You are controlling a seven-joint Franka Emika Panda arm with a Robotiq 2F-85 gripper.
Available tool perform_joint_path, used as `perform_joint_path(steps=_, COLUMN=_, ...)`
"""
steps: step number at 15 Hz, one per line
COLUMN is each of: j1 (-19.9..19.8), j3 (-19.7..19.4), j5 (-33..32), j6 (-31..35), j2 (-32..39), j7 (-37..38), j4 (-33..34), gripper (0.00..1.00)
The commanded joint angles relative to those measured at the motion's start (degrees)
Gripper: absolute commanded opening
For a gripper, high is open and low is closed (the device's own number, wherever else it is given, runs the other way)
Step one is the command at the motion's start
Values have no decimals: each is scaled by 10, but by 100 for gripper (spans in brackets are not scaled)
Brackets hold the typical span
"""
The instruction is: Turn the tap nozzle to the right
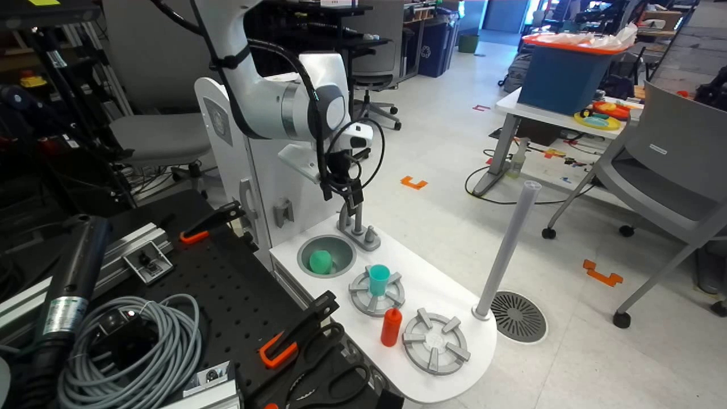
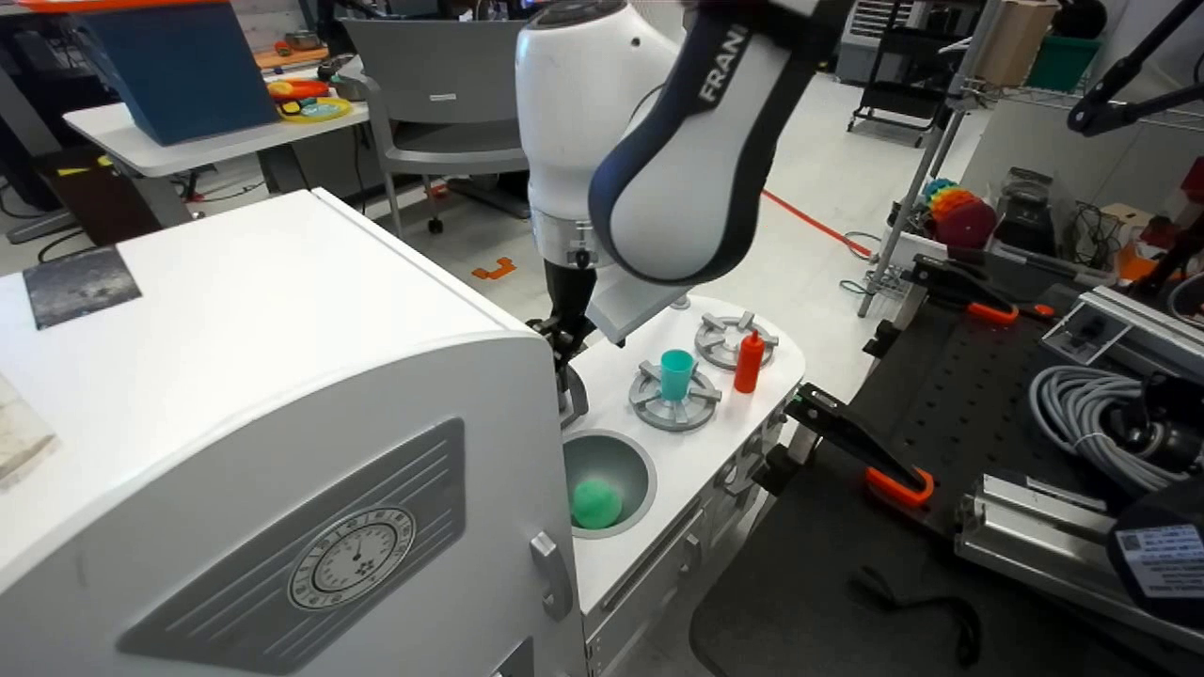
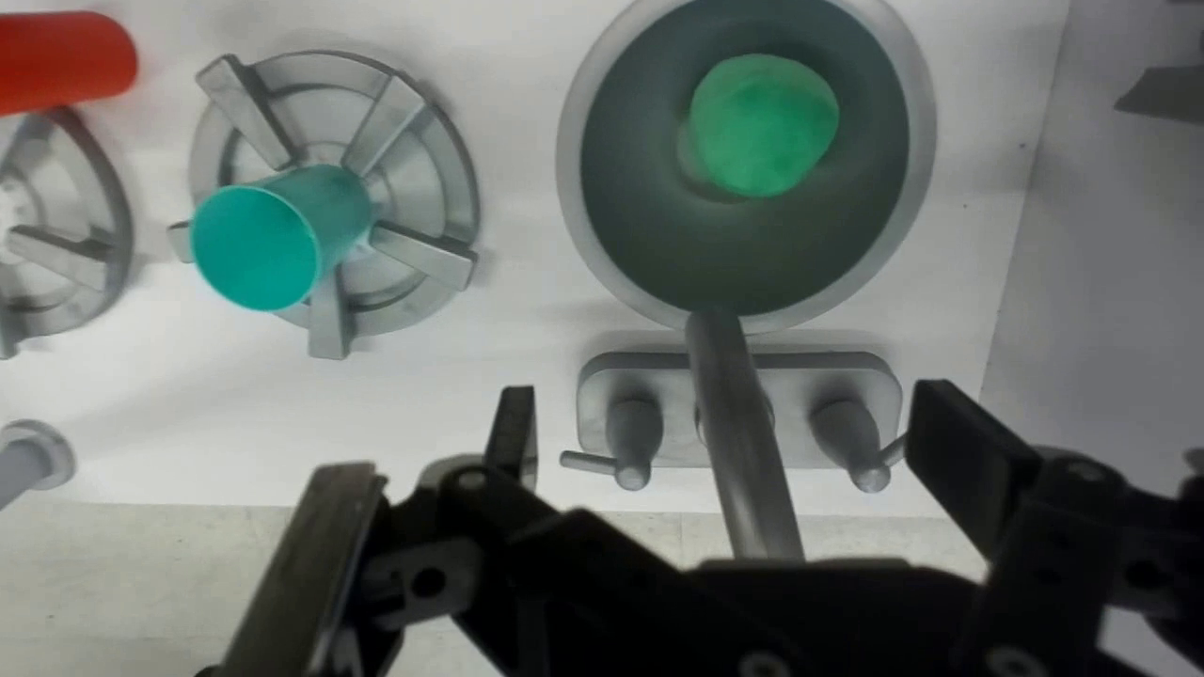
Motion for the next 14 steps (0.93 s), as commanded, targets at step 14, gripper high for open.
perform_joint_path(steps=14, j1=-3, j3=-35, j5=149, j6=-150, j2=147, j7=-105, j4=204, gripper=100)
